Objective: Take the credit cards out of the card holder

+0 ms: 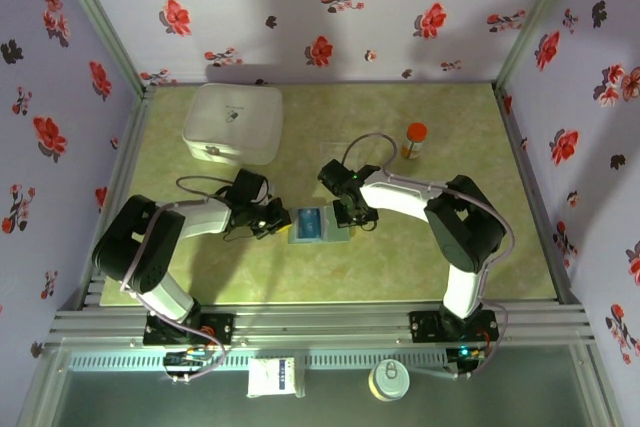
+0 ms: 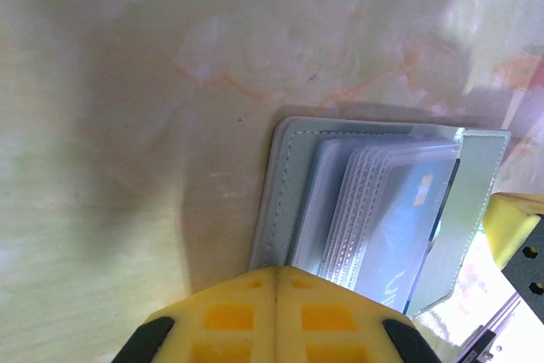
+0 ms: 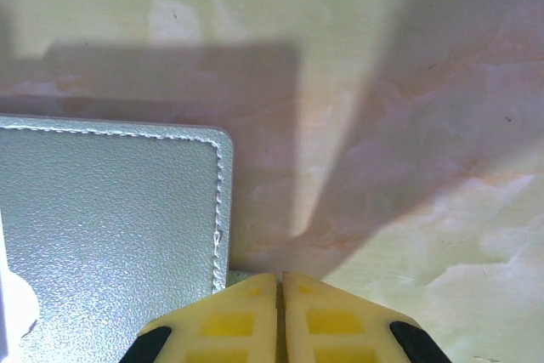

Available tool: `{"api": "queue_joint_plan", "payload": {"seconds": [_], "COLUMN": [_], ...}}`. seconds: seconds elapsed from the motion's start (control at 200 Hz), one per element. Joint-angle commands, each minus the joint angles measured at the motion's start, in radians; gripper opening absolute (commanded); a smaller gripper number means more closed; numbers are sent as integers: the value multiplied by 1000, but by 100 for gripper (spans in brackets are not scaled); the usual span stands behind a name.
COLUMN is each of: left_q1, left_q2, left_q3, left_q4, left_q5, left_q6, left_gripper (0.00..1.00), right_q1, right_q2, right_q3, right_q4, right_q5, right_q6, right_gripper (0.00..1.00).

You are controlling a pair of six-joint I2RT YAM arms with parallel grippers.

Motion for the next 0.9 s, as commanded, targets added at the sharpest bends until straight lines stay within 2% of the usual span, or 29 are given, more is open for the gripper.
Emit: {"api": "queue_joint_plan", "payload": {"seconds": [0.0, 0.07, 0.4, 0.645, 0.895], "left_q1": [12, 12, 11, 12, 12], "left_q2": [40, 40, 36, 36, 33], "left_q3": [-39, -39, -32, -34, -36], "left_q4": [-120, -120, -122, -122, -122], "left_q5": [-55, -53, -51, -52, -53], "left_q6": [8, 7, 4, 4, 2], "left_gripper": [0, 0, 0, 0, 0], "right_q1": [-12, -12, -16, -19, -33], "right_q2": [-14, -16, -57, -62, -33], "right_q3": [-24, -22, -40, -57, -107], "right_q4": [-88, -90, -120, -117, -52], "right_q5": [105, 102, 118, 110, 45], "right_q6": [1, 0, 9, 22, 28], "right_gripper": [11, 17, 32, 38, 37]}}
